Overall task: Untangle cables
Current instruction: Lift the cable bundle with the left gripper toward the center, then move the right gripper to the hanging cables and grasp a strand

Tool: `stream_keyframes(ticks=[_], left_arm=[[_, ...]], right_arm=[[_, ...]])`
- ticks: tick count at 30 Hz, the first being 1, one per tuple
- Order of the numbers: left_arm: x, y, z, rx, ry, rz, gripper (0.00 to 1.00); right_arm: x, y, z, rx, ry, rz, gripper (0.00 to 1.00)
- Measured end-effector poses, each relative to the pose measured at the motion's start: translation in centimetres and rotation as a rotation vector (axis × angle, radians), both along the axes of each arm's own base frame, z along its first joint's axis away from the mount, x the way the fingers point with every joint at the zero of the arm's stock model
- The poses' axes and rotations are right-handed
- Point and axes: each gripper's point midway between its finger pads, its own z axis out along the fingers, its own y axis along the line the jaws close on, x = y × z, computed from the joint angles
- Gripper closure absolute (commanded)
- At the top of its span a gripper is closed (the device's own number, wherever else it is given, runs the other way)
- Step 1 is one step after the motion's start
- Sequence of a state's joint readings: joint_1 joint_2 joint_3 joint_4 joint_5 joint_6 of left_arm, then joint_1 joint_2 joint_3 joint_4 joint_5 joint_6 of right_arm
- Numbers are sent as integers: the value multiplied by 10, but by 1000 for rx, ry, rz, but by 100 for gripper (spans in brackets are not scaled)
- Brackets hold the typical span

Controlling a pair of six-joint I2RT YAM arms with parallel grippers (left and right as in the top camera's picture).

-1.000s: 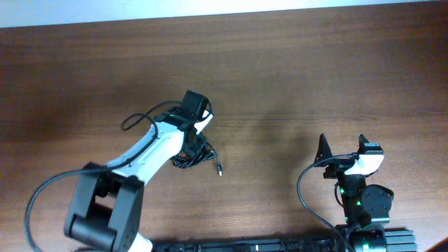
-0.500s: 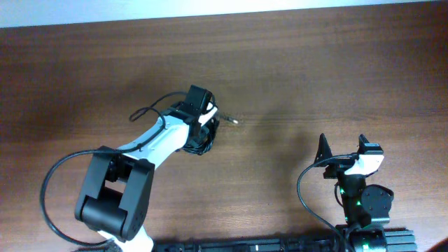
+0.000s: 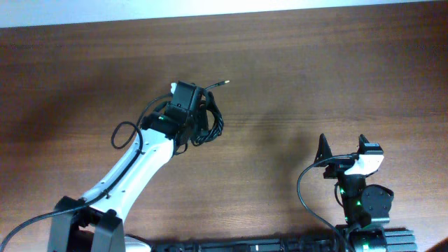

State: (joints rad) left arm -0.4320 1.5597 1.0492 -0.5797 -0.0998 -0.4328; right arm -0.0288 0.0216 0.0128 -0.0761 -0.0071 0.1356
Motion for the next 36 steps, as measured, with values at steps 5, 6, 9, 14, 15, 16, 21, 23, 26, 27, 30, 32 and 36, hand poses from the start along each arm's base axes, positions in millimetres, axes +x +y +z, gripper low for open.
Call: stream_keyframes(ticks=[5, 6, 9, 14, 15, 16, 21, 23, 26, 27, 30, 32, 36], left_arm=[[-3, -7, 0, -41, 16, -11, 100], [-3, -7, 2, -44, 12, -11, 100], [-5, -7, 33, -79, -59, -15, 100], [-35, 7, 72, -118, -86, 24, 100], [-40, 10, 72, -126, -68, 51, 100], [-42, 10, 71, -140, -57, 79, 100], [-45, 12, 70, -241, -13, 273, 100], [-46, 12, 69, -263, 1, 320, 100], [-49, 14, 67, -281, 21, 370, 100], [-51, 14, 66, -278, 29, 377, 100], [-53, 15, 64, -275, 38, 384, 100], [-53, 16, 64, -264, 38, 366, 100], [-55, 16, 63, -237, 35, 322, 100]], right_arm=[[0, 0, 0, -1, 0, 0, 2], [0, 0, 0, 0, 0, 0, 2], [0, 0, 0, -1, 0, 0, 1], [0, 0, 0, -1, 0, 0, 2], [0, 0, 0, 0, 0, 0, 2], [0, 0, 0, -1, 0, 0, 1], [-11, 67, 8, 446, 46, 361, 1], [-22, 89, 9, 565, 103, 488, 2], [-37, 112, 12, 675, 175, 632, 1], [-40, 114, 13, 669, 180, 654, 1], [-42, 118, 11, 667, 197, 680, 2], [-41, 119, 10, 675, 227, 673, 2], [-29, 118, 19, 624, 381, 637, 2]])
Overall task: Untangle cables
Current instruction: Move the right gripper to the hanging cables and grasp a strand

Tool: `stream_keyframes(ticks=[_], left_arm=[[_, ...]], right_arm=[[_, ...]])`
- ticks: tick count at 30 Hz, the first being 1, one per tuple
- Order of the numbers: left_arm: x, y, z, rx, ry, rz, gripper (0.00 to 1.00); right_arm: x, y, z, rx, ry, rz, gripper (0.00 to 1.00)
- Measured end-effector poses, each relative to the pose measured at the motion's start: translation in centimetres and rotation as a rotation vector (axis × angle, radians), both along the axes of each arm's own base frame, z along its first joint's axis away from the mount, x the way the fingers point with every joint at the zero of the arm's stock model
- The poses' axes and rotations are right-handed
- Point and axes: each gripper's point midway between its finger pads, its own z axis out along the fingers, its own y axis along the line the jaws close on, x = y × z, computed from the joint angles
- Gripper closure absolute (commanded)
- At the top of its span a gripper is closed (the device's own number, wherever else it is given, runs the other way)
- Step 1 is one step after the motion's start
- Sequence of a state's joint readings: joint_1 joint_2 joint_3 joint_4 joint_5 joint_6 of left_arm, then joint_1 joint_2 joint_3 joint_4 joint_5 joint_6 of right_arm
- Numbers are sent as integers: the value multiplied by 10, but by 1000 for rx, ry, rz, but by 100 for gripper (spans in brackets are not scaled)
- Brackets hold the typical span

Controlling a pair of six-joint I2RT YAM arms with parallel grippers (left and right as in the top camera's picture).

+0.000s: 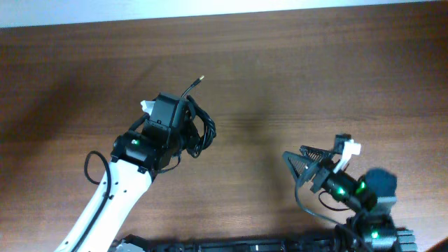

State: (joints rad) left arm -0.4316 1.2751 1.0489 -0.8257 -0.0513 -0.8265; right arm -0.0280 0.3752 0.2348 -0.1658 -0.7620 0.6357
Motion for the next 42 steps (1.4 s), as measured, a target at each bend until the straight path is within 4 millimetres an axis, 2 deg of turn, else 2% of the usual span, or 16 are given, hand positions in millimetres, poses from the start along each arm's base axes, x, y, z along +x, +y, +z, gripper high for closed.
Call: stream_keyframes(ticks=[2, 4, 6, 12, 16, 17, 18, 19, 24, 30, 31, 33, 34, 36, 37, 42], left_arm=[[-2, 0, -1, 3, 6, -5, 100], [-1, 0, 0, 5, 0, -14, 100], [-1, 0, 0, 12, -1, -29, 100], [-8, -14, 0, 84, -29, -210, 100], [-15, -28, 0, 99, -36, -288, 100], [-16, -31, 0, 101, -37, -302, 100], [-18, -33, 0, 101, -38, -310, 100], [-19, -35, 0, 102, -39, -320, 100], [-23, -41, -1, 108, -42, -344, 100], [-24, -39, 9, 102, -85, -352, 100], [-24, -39, 17, 96, -115, -360, 94], [-27, -36, 35, 82, -179, -372, 64], [-28, -36, 42, 73, -204, -375, 42], [-31, -38, 59, 50, -267, -394, 9], [-32, -36, 63, 52, -281, -390, 1], [-42, -16, 73, 73, -296, -348, 1]], right_arm=[[10, 2, 5, -37, 82, 35, 1], [28, 14, 35, -28, 42, 143, 0], [36, 29, 56, 2, -55, 266, 15], [21, 102, 41, 74, 1, 566, 19], [17, 136, 32, 85, 47, 586, 21], [18, 143, 28, 78, 65, 570, 27], [20, 148, 24, 67, 78, 542, 36], [24, 150, 21, 56, 83, 507, 54], [35, 150, 18, 38, 85, 423, 95], [41, 143, 4, 5, 140, 354, 96], [42, 143, 6, 6, 136, 350, 96], [43, 143, 10, 10, 125, 348, 96], [44, 142, 8, 3, 128, 338, 96], [47, 138, -6, -21, 168, 310, 96], [47, 138, -9, -27, 175, 303, 96], [49, 137, -8, -30, 166, 295, 96]])
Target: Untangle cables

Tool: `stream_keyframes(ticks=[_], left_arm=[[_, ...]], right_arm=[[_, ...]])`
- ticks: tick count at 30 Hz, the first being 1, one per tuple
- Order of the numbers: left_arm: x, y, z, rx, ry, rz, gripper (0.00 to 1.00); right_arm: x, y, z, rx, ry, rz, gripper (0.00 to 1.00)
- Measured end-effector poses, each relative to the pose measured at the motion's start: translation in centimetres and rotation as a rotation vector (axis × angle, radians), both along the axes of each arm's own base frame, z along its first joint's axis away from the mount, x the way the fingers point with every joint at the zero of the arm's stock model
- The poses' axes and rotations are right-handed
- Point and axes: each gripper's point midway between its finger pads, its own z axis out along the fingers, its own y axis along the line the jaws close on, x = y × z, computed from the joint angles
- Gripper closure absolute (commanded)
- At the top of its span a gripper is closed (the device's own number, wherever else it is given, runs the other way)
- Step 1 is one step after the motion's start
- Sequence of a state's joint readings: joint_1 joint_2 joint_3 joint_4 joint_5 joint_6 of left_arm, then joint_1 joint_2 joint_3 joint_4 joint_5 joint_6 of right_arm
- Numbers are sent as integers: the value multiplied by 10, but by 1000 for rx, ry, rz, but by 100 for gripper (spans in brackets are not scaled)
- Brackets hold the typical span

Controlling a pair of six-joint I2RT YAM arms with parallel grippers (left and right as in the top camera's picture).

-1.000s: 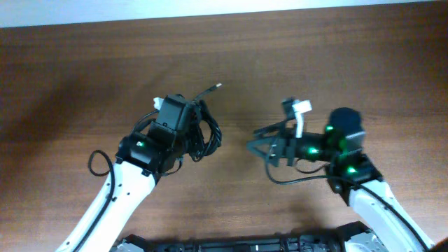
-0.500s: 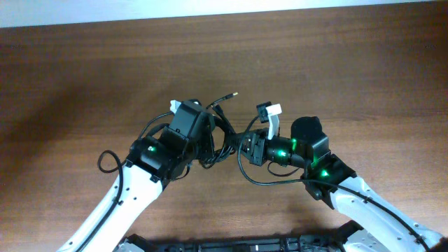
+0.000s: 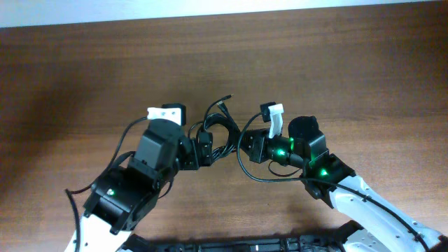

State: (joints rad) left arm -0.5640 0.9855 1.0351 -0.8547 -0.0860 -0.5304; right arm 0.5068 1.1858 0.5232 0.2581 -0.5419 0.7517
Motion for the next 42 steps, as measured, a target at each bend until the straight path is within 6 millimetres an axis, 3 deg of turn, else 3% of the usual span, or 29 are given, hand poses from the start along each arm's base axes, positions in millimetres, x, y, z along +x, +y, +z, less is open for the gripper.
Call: stream_keyframes(ticks=[3, 6, 7, 10, 15, 25, 28, 29, 30, 32, 35, 37, 39, 41, 42], left_arm=[[0, 19, -9, 11, 57, 58, 0], [3, 20, -17, -15, 103, 57, 27], [4, 17, -17, -20, 105, 41, 30], [15, -5, -3, -75, 29, -77, 29], [21, -24, 15, -77, -87, -243, 30], [-6, -30, -1, 14, -50, -462, 44], [-9, -33, -3, 12, -45, -499, 69], [-9, -36, -4, 5, -37, -514, 90], [-10, -40, -9, -1, -21, -537, 100], [-8, -44, -14, 0, -12, -567, 100], [-1, -48, -10, -1, -47, -573, 100], [4, -49, -7, -1, -70, -568, 100], [7, -45, -8, -4, -55, -520, 100], [19, -29, -12, 8, -23, -370, 100], [25, -20, -14, 13, -9, -291, 100]], right_arm=[[0, 2, 8, 26, -25, 19, 96], [3, -5, 33, 118, -96, 88, 96], [4, -12, 39, 141, -109, 109, 96], [-7, -16, 44, 181, -97, 202, 96], [-39, -10, 51, 206, -173, 409, 96], [-48, -9, 53, 199, -253, 481, 96], [-50, -9, 54, 202, -258, 491, 96], [-49, -9, 54, 202, -259, 490, 96], [-50, -9, 54, 202, -257, 490, 96], [-47, -11, 53, 200, -258, 478, 95], [-45, -12, 54, 198, -270, 473, 65], [-50, -11, 55, 206, -273, 500, 33], [-50, -10, 54, 205, -265, 497, 23], [-44, -11, 50, 187, -250, 459, 23], [-39, -12, 45, 170, -229, 424, 28]])
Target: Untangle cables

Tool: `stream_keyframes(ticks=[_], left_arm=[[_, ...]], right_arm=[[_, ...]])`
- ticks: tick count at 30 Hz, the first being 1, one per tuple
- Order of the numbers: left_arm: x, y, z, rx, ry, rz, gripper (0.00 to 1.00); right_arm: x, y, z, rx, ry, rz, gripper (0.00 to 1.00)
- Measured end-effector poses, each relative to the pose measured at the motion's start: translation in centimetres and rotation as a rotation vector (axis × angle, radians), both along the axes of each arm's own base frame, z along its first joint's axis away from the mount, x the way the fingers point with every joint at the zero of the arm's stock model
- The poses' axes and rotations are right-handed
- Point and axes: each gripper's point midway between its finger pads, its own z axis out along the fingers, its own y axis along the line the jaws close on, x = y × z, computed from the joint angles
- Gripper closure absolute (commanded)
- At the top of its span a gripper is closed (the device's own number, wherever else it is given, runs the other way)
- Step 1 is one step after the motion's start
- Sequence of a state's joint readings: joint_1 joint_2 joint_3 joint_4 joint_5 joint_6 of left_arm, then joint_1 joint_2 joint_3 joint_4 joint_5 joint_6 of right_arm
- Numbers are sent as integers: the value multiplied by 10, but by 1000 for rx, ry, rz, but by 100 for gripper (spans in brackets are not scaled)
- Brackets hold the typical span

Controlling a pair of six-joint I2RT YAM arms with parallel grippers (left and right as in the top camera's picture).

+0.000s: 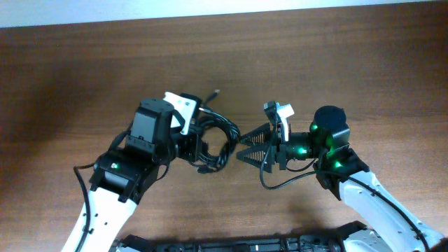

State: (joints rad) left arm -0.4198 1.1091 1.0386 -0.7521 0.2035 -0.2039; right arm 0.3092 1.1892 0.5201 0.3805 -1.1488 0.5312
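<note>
A bundle of black cables [218,137] hangs in loops at mid table, with one plug end [214,92] sticking up and back. My left gripper [198,144] is shut on the bundle's left side. My right gripper [241,148] points left, its tips at the right edge of the loops. Its ribbed fingers [257,145] are seen side-on, so their gap and any hold on a cable are hidden.
The brown wooden table [336,63] stretches out behind both arms. The right arm's own black lead [276,183] loops below its wrist. The black robot base rail [245,246] runs along the near edge.
The right wrist has moved back to the right, its fingertips still at the bundle's right edge. The left gripper has turned slightly, and the loops now spread wider to the right.
The left gripper held the bundle far on the table while the right arm rested open at the near right. Then the left hand drew nearer and the right arm swung out. Both then met at mid table, where the bundle now hangs between them.
</note>
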Motion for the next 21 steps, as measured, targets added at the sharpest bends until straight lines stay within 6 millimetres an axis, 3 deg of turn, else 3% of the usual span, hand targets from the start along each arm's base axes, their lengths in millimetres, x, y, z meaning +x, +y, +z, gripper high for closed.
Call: stream_keyframes(ticks=[1, 2, 5, 8, 10, 12, 18, 21], left_arm=[[4, 9, -2, -2, 22, 90, 100], [8, 20, -5, 22, 25, 166, 100], [12, 35, -8, 25, 51, 308, 100], [12, 33, -10, 12, 64, 310, 100], [11, 25, -15, -2, 94, 277, 100], [9, 16, -15, -30, 106, 231, 100], [3, -5, -9, -112, 128, 130, 100], [-3, -14, -9, -116, 134, 93, 100]], right_arm=[[7, -2, -8, -27, 27, -51, 58], [11, -3, -11, -40, 42, -76, 75], [16, -4, -16, -58, 56, -117, 86], [6, 11, -5, -30, -6, -60, 86], [-12, 32, 18, 31, -135, 24, 67], [-18, 42, 22, 37, -159, 29, 56], [4, 41, 19, 11, -168, -102, 51], [14, 43, 3, -22, -132, -131, 52]])
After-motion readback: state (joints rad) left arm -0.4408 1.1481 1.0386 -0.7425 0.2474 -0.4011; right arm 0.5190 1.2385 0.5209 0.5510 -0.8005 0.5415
